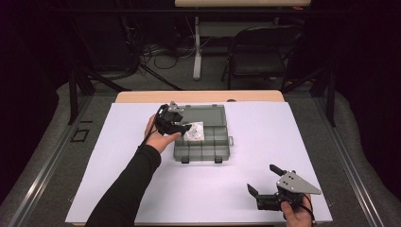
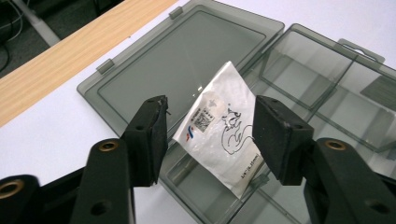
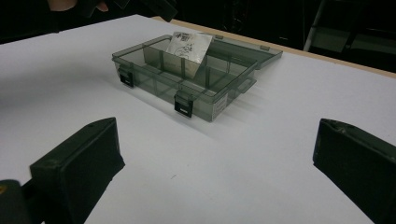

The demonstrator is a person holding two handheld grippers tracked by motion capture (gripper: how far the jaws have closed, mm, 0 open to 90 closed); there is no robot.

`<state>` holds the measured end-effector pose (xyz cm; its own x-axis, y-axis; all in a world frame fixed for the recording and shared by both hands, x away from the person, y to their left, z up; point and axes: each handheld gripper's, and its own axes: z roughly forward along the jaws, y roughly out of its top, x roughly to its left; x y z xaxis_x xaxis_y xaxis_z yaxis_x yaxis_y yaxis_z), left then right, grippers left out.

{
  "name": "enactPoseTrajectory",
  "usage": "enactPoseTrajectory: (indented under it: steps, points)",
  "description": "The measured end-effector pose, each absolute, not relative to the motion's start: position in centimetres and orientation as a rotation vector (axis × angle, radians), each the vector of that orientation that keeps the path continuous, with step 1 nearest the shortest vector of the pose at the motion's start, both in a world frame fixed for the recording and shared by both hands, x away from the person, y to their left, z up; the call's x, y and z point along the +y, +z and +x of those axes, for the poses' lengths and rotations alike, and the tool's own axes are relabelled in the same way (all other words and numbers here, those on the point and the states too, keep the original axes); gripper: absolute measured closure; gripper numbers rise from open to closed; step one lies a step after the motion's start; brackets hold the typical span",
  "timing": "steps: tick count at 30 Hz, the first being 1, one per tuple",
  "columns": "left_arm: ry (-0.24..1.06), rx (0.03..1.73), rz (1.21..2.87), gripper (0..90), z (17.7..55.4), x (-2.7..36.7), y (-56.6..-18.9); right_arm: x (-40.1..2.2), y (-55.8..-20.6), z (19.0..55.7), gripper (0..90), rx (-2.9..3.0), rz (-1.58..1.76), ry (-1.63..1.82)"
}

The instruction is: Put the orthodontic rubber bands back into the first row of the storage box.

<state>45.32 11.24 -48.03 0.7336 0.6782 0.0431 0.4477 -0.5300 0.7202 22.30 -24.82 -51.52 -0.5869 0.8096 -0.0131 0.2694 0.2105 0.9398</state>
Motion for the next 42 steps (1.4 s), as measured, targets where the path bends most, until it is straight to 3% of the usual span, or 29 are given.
enactPoseTrajectory:
  steps: [25, 34, 42]
  points:
    - [0.425, 1.039, 2.065, 43.3, 44.6, 14.1, -46.6, -24.8, -51.7, 22.4, 0.4, 1.961, 0.996, 1.38]
    - [0.354, 1.025, 2.002, 32.5, 43.6, 15.3, -46.0, -24.7, -51.7, 22.5, 0.4, 1.975, 0.997, 1.374]
    - [0.382, 0.993, 1.964, 29.8, 42.2, 16.0, -45.4, -24.6, -51.7, 22.5, 0.5, 1.972, 0.997, 1.38]
